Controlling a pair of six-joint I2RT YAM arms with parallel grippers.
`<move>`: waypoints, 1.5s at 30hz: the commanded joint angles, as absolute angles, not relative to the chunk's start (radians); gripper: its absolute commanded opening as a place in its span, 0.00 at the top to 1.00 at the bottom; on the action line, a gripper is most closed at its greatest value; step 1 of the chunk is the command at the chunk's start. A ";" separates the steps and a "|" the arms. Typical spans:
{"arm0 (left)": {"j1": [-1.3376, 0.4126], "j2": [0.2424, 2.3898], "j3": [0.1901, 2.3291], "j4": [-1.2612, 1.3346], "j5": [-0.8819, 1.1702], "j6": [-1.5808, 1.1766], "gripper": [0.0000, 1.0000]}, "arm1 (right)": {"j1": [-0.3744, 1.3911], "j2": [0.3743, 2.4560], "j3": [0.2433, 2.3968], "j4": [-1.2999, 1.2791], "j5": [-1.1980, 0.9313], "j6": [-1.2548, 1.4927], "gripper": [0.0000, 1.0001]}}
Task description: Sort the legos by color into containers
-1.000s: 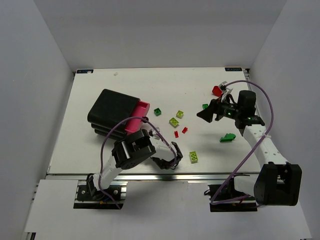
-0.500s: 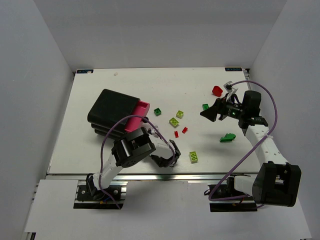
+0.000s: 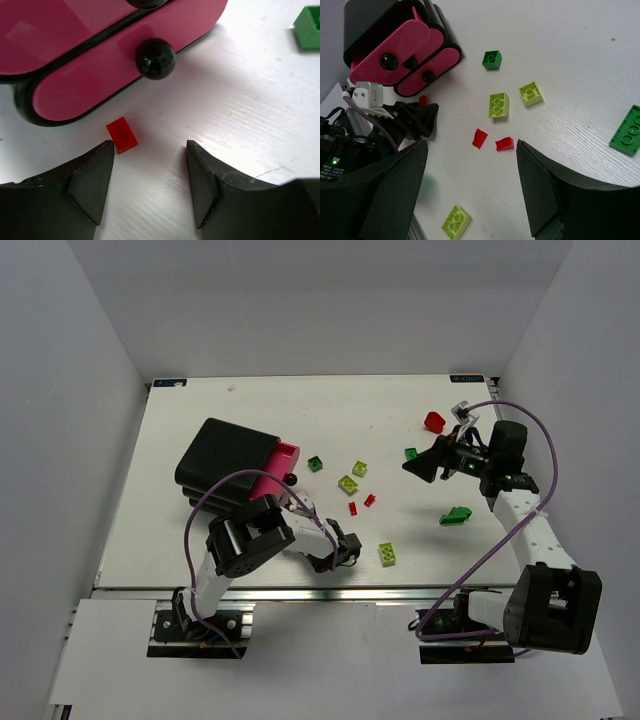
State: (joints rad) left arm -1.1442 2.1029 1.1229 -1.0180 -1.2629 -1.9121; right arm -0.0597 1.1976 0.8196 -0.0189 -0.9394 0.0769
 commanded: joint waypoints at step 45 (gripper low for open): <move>-1.097 2.230 0.965 -0.819 -0.994 -1.928 0.21 | -0.132 1.200 0.810 0.031 -1.034 0.106 0.24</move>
